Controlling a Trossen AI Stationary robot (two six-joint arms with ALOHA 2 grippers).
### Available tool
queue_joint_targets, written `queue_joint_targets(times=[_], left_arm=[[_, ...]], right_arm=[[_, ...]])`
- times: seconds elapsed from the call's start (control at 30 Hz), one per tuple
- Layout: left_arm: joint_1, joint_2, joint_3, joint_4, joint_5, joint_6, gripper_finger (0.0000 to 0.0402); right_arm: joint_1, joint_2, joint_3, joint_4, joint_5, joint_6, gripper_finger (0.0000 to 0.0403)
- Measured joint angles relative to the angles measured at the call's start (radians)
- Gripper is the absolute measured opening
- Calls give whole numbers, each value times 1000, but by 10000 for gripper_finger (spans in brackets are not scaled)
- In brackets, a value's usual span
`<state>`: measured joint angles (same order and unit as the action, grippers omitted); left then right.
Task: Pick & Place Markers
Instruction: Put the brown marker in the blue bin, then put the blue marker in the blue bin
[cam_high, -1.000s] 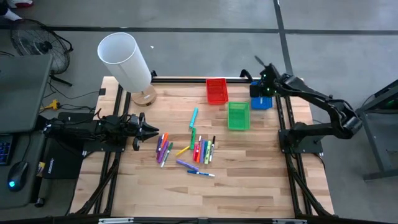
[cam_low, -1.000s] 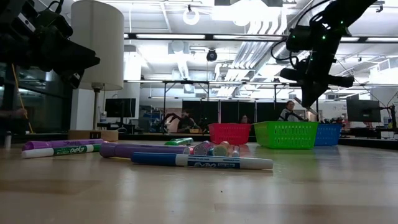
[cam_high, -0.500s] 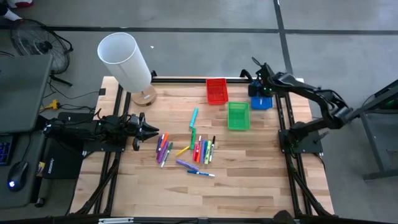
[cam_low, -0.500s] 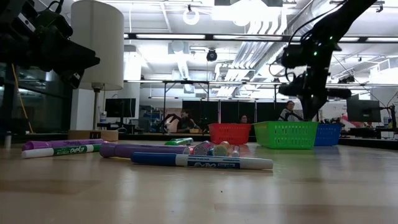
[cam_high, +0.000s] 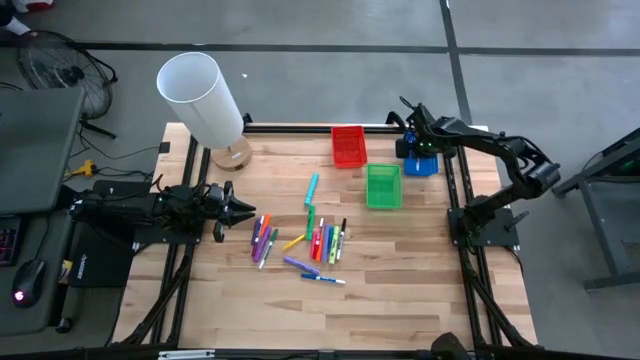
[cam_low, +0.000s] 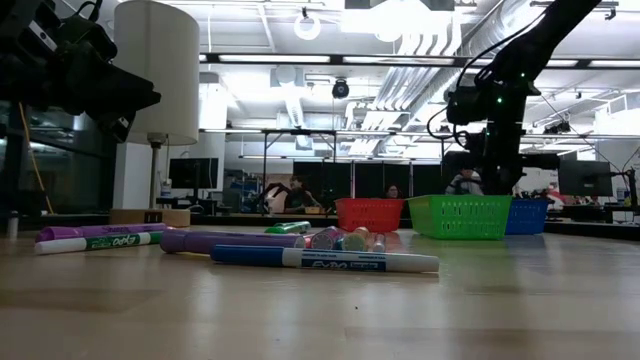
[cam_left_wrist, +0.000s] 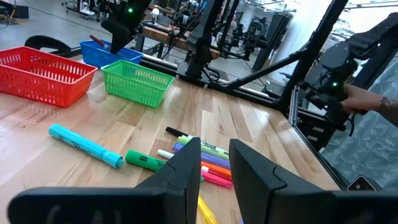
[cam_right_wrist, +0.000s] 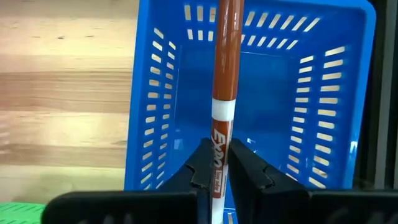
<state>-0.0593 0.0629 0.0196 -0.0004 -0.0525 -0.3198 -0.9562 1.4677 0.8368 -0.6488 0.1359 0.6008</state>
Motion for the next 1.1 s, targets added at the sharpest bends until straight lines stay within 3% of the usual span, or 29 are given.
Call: queue_joint_targets(times=[0.67,1.1], left_arm=[[0,0,0,0,0,0,83],[0,0,0,0,0,0,83]], right_arm=[[0,-5,0,-12,-40,-26,91],[17,-190,0,-11,-140,-14,95]])
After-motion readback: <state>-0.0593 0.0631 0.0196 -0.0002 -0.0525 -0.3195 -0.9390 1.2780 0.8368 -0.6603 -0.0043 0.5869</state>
